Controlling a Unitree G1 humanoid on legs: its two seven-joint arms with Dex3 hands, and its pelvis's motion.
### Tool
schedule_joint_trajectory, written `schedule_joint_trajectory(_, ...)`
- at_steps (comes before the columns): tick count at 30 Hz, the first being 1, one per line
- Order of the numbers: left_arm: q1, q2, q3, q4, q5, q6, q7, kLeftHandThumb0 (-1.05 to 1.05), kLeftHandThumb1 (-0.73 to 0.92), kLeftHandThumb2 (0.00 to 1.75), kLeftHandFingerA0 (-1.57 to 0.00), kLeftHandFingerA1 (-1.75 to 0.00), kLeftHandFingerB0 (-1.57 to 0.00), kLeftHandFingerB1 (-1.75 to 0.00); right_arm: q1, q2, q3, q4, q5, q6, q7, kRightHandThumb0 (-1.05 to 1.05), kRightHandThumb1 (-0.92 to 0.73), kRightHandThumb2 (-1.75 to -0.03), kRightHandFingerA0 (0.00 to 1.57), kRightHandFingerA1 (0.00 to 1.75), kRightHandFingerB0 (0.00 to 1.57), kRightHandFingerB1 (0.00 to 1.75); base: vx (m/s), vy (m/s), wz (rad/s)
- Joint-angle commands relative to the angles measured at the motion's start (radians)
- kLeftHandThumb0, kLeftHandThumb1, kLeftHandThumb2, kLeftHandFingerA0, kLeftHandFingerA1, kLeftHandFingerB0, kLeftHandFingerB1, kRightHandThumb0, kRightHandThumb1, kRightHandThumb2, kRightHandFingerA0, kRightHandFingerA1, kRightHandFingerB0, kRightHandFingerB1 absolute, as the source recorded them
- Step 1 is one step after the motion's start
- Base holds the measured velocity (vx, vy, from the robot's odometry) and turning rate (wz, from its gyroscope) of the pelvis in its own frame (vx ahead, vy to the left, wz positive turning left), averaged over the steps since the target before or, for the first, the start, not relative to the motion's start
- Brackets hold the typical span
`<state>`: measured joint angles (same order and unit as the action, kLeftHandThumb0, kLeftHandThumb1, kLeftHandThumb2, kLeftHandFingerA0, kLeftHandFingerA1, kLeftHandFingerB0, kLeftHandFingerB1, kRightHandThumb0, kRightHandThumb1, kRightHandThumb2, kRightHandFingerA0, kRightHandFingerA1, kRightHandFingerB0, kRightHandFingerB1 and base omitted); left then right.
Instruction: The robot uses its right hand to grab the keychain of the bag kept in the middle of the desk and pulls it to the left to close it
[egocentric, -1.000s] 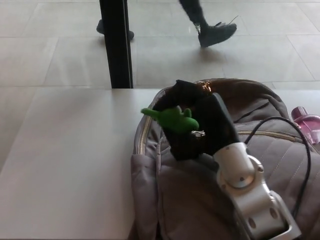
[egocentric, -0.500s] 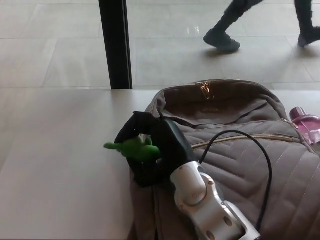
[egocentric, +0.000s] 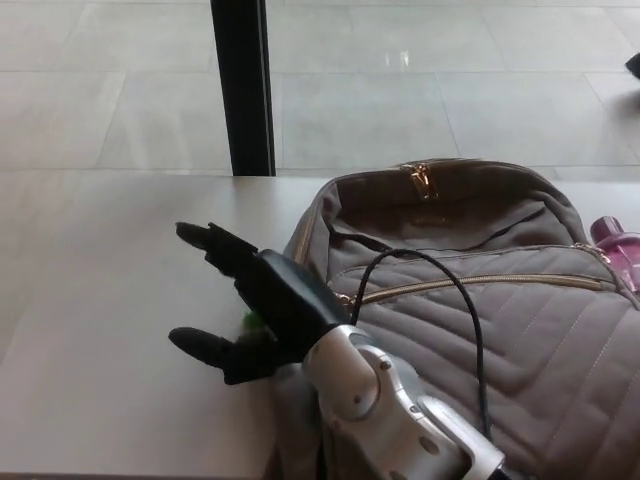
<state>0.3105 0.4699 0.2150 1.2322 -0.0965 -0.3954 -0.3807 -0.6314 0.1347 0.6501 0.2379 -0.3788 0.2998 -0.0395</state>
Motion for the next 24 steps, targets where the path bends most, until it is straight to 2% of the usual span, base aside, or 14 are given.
schedule_joint_trajectory(1,0.023,0.000,-0.003,0.009,0.013,0.008,0.001,-1.05,0.86,0.74,-0.63,-1.13,-0.39,-0.92,-0.119,-0.259,0.043,-0.262,-0.100,0.180,0.405,-1.05,-0.80,-0.67,0.00,0.00,0.00,0.00,0.00,0.000,0.00)
schedule_joint_trajectory(2,0.027,0.001,-0.007,0.005,0.018,0.004,0.002,-1.05,0.62,1.30,-0.69,-1.07,-0.29,-0.79,-0.131,-0.296,0.024,-0.300,-0.089,0.192,0.437,-1.05,-0.81,-0.68,0.00,0.00,0.00,0.00,0.00,0.000,0.00)
schedule_joint_trajectory(9,0.036,0.006,-0.007,0.027,0.021,0.013,-0.002,-1.05,0.61,1.26,-0.67,-1.02,-0.55,-0.85,-0.192,-0.515,-0.100,-0.485,0.016,0.217,0.588,-1.05,-0.84,-0.71,0.00,0.00,0.00,0.00,0.00,0.000,0.00)
schedule_joint_trajectory(10,0.043,0.007,-0.007,0.025,0.020,0.009,-0.005,-1.05,0.83,0.79,-0.60,-1.08,-0.50,-0.88,-0.202,-0.547,-0.127,-0.515,0.040,0.239,0.614,-1.05,-0.83,-0.70,0.00,0.00,0.00,0.00,0.00,0.000,0.00)
schedule_joint_trajectory(11,0.047,0.007,-0.010,0.029,0.025,-0.002,-0.007,-1.01,0.62,1.26,-0.67,-1.00,-0.55,-0.86,-0.202,-0.611,-0.201,-0.561,0.085,0.250,0.639,-1.05,-0.82,-0.68,0.00,0.00,0.00,0.00,0.00,0.000,0.00)
schedule_joint_trajectory(12,0.050,0.005,-0.008,0.027,0.022,-0.009,-0.012,-1.05,0.86,0.76,-0.59,-1.08,-0.50,-0.89,-0.198,-0.645,-0.242,-0.574,0.111,0.246,0.650,-1.05,-0.81,-0.66,0.00,0.00,0.00,0.00,0.00,0.000,0.00)
schedule_joint_trajectory(13,0.046,0.001,-0.005,0.032,0.020,-0.005,-0.006,-1.05,0.86,0.76,-0.58,-1.08,-0.40,-0.85,-0.194,-0.691,-0.285,-0.586,0.132,0.235,0.663,-1.05,-0.66,-1.10,0.00,0.23,0.00,0.00,0.00,0.000,0.00)
schedule_joint_trajectory(14,0.046,-0.001,-0.005,0.033,0.020,-0.002,0.002,-1.05,0.85,0.78,-0.60,-1.10,-0.32,-0.87,-0.188,-0.725,-0.318,-0.592,0.146,0.225,0.671,-1.05,-0.84,-0.68,0.00,0.00,0.00,0.00,0.00,0.000,0.00)
schedule_joint_trajectory(16,0.050,-0.001,-0.004,0.031,0.019,-0.004,0.003,-1.05,0.85,0.77,-0.58,-1.10,-0.35,-0.88,-0.155,-0.786,-0.415,-0.584,0.209,0.208,0.682,-1.05,-0.83,-0.65,0.00,0.00,0.00,0.00,0.00,0.000,0.00)
schedule_joint_trajectory(17,0.063,-0.001,-0.001,0.013,0.012,-0.007,-0.008,-1.05,0.63,1.28,-0.66,-1.04,-0.45,-0.86,-0.057,-0.881,-0.573,-0.543,0.264,0.111,0.672,-1.05,-0.86,-0.67,0.00,0.00,0.00,0.00,0.00,0.000,0.00)
schedule_joint_trajectory(21,0.076,-0.008,0.029,0.001,-0.025,0.015,-0.028,-1.03,0.62,1.26,-0.66,-1.04,-0.47,-0.87,0.007,-0.971,-0.662,-0.558,0.283,0.110,0.696,-1.05,-0.88,-0.67,0.00,0.00,0.00,0.00,0.00,0.000,0.00)
schedule_joint_trajectory(22,0.072,-0.016,0.052,0.010,-0.050,0.016,-0.049,-1.05,0.81,0.76,-0.68,-1.23,-0.45,-0.95,0.102,-0.993,-0.815,-0.512,0.345,0.047,0.703,-1.05,-0.67,-1.12,0.00,0.13,0.09,0.11,0.00,0.000,0.00)
schedule_joint_trajectory(23,0.072,-0.014,0.046,0.010,-0.040,-0.001,-0.040,-1.01,0.62,1.27,-0.71,-1.10,-0.42,-0.84,0.197,-1.010,-0.958,-0.487,0.383,0.057,0.734,-1.00,-0.66,-1.07,0.00,0.17,0.03,0.02,0.00,0.000,0.00)
schedule_joint_trajectory(24,0.072,-0.010,0.041,0.011,-0.032,-0.009,-0.036,-1.01,0.62,1.27,-0.71,-1.10,-0.42,-0.84,0.239,-1.012,-1.013,-0.485,0.393,0.060,0.744,-1.00,-0.66,-1.07,0.00,0.17,0.03,0.02,0.00,0.000,0.00)
